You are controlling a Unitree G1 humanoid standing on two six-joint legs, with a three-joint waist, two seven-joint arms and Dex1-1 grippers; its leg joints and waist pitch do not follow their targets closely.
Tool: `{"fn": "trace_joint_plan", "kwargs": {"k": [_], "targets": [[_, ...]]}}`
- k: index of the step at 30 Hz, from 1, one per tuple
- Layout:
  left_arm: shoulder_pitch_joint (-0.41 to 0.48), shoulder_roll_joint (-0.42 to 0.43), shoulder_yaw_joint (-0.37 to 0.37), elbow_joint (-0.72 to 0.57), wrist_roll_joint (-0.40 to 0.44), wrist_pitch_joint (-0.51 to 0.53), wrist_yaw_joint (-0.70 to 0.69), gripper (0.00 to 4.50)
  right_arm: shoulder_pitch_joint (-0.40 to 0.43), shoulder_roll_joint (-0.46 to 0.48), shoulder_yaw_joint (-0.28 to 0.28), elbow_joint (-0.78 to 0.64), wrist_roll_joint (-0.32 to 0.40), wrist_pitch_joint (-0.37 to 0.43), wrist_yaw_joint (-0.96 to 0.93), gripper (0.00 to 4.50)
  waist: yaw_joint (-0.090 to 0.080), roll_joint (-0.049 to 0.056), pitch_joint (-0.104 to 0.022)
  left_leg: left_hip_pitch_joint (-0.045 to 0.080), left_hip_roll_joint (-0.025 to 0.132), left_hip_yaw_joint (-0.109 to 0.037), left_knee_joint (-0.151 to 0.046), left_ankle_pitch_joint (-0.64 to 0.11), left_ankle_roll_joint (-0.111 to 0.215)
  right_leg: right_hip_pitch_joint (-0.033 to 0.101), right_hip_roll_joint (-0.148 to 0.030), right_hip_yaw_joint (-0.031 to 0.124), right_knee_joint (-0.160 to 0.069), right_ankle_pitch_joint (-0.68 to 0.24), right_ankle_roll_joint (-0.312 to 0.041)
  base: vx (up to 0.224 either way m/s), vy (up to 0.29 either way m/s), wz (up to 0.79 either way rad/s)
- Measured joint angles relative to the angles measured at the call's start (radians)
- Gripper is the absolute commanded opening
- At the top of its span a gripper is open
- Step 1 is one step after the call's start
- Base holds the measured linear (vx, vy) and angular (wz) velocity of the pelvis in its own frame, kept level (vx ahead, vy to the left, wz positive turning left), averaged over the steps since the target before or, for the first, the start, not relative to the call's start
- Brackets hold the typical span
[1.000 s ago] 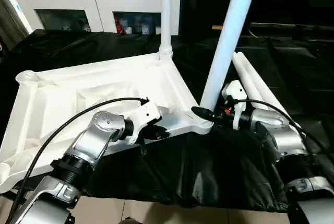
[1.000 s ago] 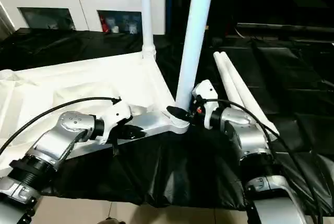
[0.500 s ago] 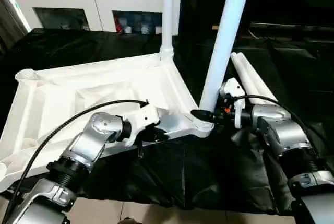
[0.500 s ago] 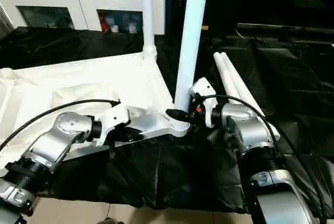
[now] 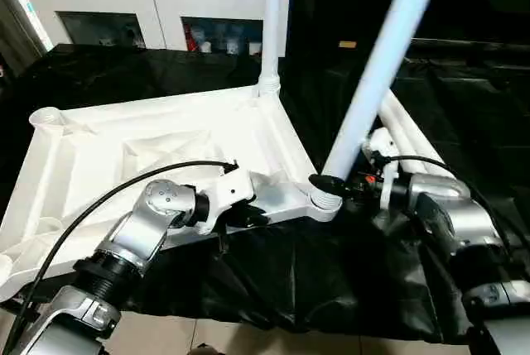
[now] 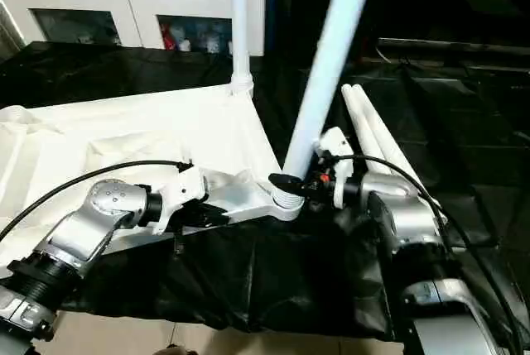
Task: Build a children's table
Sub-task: Insert table leg to table base
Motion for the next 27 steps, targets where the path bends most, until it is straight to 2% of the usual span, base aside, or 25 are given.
{"fn": "trace_joint_plan", "kwargs": {"k": [6,11,16,21,27], "targets": [[0.0,-0.002,-0.005,0.002,0.001,-0.007,-0.002,0.0,0.07,0.015,-0.039,-0.052,0.038,-0.026,-0.032,1.95,0.004,0.002,-0.001,0.0,0.0,0.0,0.0,0.0,0.0,0.0,0.0,0.0,0.0,0.0,0.0,0.0,0.0,0.0],[0.0,-0.002,-0.008,0.005,0.001,-0.014,-0.009,0.0,0.14,0.025,-0.043,-0.139,0.047,-0.043,-0.085,1.95,0.009,0.004,-0.002,0.001,0.0,0.0,0.0,0.0,0.0,0.0,0.0,0.0,0.0,0.0,0.0,0.0,0.0,0.0],[-0.001,-0.004,-0.008,0.01,0.002,-0.018,-0.007,0.0,0.178,0.034,-0.022,-0.215,0.009,-0.048,-0.144,1.95,0.009,0.005,-0.002,0.001,0.0,0.0,0.0,0.0,0.0,0.001,0.0,0.0,0.0,0.0,0.0,0.0,0.0,0.0],[-0.001,-0.005,-0.008,0.017,0.003,-0.022,0.002,0.0,0.187,0.043,-0.014,-0.229,-0.006,-0.057,-0.176,1.95,0.007,0.005,-0.002,0.002,0.0,0.0,-0.001,0.0,0.0,0.001,0.0,0.0,0.0,0.0,0.0,0.0,0.0,0.0],[-0.001,-0.003,-0.006,0.025,0.006,-0.033,0.003,0.0,0.176,0.033,0.023,-0.227,-0.033,-0.064,-0.185,1.95,0.002,0.005,-0.003,0.003,0.0,0.0,-0.001,0.0,0.0,0.002,0.0,0.001,0.001,0.0,0.0,0.0,0.0,0.0]]}}
